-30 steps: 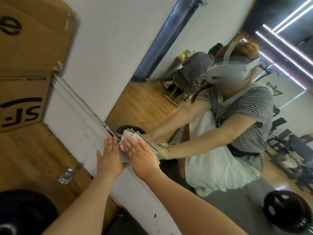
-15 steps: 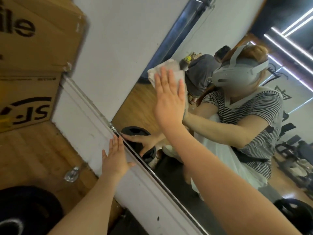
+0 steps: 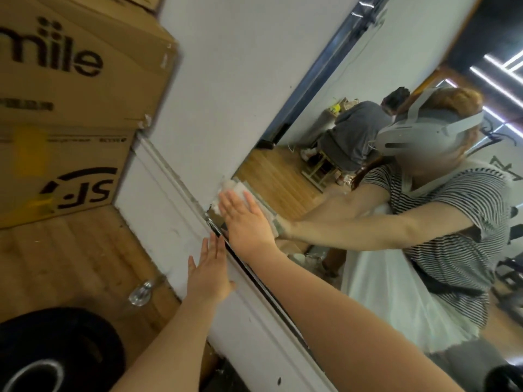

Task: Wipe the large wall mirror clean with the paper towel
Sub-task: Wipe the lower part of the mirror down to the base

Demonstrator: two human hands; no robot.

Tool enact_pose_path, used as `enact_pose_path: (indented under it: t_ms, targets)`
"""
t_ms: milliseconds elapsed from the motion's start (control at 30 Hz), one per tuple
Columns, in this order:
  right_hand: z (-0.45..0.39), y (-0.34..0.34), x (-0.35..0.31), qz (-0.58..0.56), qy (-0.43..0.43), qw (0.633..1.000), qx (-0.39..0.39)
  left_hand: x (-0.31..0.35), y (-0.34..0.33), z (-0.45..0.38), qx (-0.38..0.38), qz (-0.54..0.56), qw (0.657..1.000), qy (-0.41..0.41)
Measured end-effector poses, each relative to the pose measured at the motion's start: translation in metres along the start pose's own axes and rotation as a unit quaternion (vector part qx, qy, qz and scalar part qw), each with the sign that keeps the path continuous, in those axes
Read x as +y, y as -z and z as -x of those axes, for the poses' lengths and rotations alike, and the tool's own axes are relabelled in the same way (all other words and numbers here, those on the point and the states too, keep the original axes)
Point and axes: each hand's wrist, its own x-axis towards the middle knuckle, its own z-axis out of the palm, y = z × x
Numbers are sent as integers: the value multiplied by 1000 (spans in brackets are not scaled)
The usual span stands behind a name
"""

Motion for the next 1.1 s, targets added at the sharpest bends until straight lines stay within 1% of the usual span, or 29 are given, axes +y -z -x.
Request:
enact_pose_path:
  t_ms: [33,133,200,233,333,400,467,567,633,700,767,833,900,967,1067,1100]
  targets:
    - [2,-3,-2,15,19,1000,-17,2,2,0,-3,6,1000,5]
    - [7,0,5,24,39,999,-22,10,10,-1,-6,34,999,25]
    - [13,8,17,18,27,999,-17,16,18,-2,15,67,997,29]
    - [15,13,24,17,10,1000,-9,20,23,-1,38,85,995,25]
    - [20,39,56,4,-52,998,43,39,44,-2,128,137,982,-11]
    - [22,64,84,-22,-97,991,86,54,56,-2,167,166,971,-37]
    - [25,90,114,-40,-144,979,141,68,65,1,179,190,963,-61]
    - [31,115,154,-43,-200,956,211,87,72,7,178,196,960,-95]
    - [36,126,172,-50,-218,946,235,97,74,12,172,193,959,-120]
    - [37,129,176,-43,-225,943,242,104,73,16,169,183,958,-140]
    - [41,124,167,-38,-220,946,236,107,71,20,166,181,959,-143]
    - [50,105,145,-21,-181,961,206,105,68,23,161,174,963,-131]
    - [65,69,117,6,-115,982,149,97,65,27,156,151,969,-117]
    - [83,23,89,29,-46,992,115,87,64,28,156,101,976,-109]
    - [115,-13,55,28,9,1000,4,77,60,32,145,28,983,-107]
    - [127,-23,51,32,25,999,-13,77,57,33,132,5,984,-118]
